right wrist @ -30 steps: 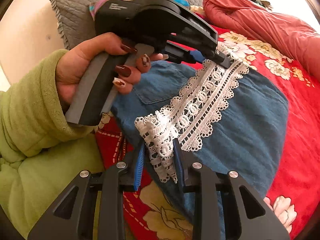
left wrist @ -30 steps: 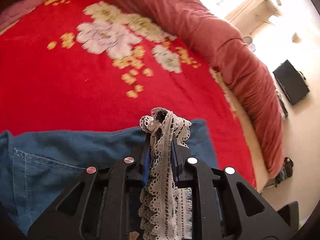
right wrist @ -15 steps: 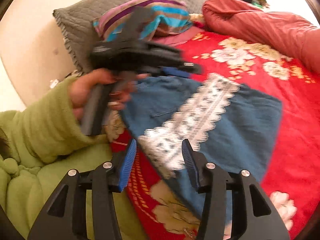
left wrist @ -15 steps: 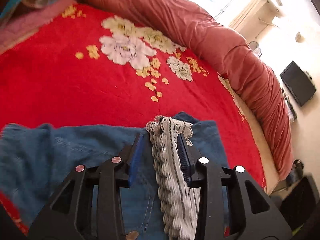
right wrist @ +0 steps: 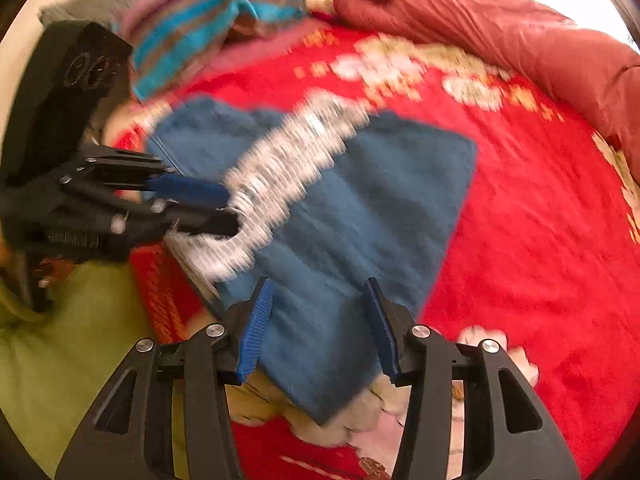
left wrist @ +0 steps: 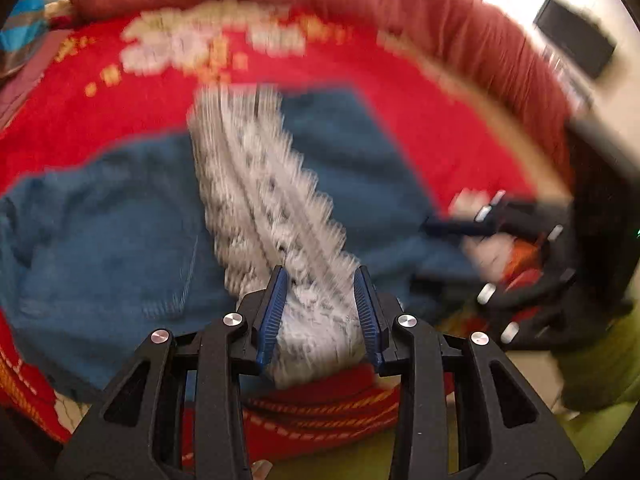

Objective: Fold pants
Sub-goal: 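Lower the lace hems onto the pants and open the left gripper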

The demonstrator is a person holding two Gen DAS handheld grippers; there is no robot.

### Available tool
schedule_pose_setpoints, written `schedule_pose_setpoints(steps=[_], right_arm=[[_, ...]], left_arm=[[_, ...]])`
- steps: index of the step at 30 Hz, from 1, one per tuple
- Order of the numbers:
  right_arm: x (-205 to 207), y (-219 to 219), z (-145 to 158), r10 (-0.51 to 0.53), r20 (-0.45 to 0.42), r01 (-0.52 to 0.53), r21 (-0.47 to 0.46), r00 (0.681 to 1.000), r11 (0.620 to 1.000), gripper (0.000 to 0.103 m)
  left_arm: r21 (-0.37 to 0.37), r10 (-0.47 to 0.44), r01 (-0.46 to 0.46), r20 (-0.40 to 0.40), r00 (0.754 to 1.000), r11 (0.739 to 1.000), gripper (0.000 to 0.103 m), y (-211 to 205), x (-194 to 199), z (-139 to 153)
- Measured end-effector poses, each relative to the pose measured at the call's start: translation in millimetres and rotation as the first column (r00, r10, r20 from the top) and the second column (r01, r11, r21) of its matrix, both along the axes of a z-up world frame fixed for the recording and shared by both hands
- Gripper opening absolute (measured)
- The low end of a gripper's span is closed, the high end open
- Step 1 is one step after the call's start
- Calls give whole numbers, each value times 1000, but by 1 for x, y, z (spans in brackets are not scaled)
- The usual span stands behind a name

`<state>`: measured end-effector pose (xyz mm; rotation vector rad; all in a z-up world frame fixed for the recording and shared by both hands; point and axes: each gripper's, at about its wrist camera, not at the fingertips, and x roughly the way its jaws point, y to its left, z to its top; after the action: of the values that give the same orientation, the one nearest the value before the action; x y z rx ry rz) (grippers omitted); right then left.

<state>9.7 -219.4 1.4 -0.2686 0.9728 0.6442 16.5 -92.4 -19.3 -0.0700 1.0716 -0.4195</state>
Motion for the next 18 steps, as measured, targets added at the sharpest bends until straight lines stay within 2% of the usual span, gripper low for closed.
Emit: schedule_pose_setpoints(steps=[5, 11, 15, 18], right_arm=[[-8, -15, -9, -16, -12, 16, 2, 1000, 1000, 44], [-10, -14, -16, -24, 5, 24, -1, 1000, 1000, 46], [-13, -16, -6, -23, 10, 23, 10, 1000, 1000, 46], [-17, -20, 12, -21, 69, 18, 52, 997, 998, 47]], left_arm=[[-43, 17, -18, -9, 1000, 999, 27, 11, -4, -1], [-34, 16, -16, -1, 1000, 999, 27, 10, -6, -3], [5, 18, -18, 23, 1000, 1000, 27, 6, -12, 4], [14, 26, -27, 67, 997, 1000, 30, 6, -18, 16]])
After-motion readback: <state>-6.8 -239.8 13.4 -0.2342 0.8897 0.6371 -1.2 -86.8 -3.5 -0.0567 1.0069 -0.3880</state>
